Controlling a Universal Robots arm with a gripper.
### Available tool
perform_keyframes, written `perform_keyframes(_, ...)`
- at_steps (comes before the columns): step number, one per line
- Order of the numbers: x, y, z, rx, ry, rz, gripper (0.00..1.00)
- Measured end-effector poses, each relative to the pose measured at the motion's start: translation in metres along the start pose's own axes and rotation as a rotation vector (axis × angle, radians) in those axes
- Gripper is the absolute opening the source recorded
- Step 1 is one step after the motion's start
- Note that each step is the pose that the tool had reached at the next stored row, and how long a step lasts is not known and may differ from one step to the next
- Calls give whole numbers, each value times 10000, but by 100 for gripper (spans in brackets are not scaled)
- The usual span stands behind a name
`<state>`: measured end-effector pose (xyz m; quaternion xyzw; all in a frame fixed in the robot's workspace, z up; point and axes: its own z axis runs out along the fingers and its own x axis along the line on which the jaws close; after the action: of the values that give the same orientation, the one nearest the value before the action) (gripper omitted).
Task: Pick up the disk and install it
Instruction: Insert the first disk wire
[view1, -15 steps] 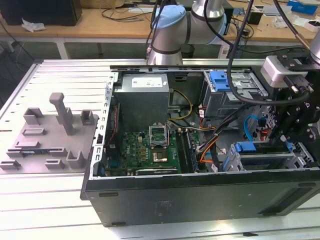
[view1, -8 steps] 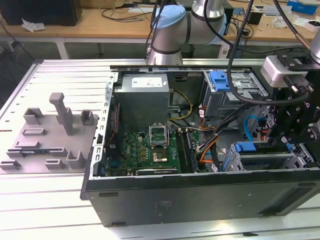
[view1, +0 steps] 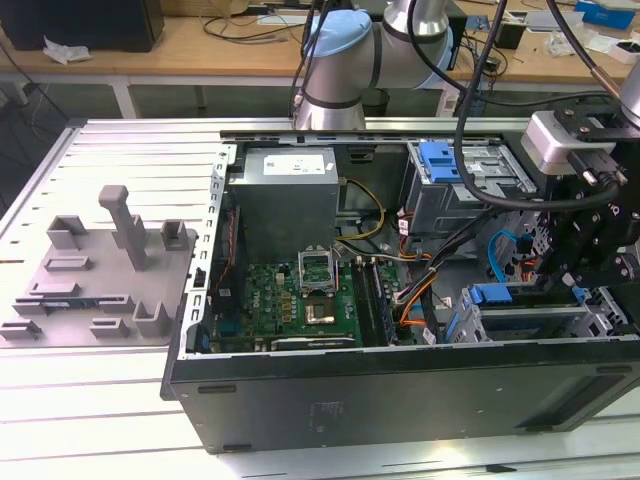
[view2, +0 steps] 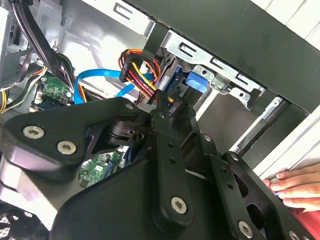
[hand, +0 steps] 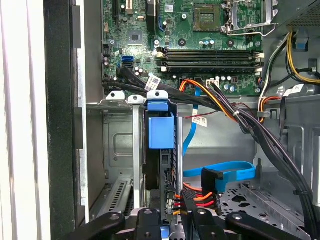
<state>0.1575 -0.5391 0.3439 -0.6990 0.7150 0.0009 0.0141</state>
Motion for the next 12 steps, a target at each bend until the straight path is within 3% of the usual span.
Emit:
perform_keyframes(3, 0, 0, 0, 0, 0, -1, 29)
perform_keyframes(5, 0, 0, 0, 0, 0, 0, 16)
perform_keyframes(12, -1, 1, -13, 0, 1, 0, 16)
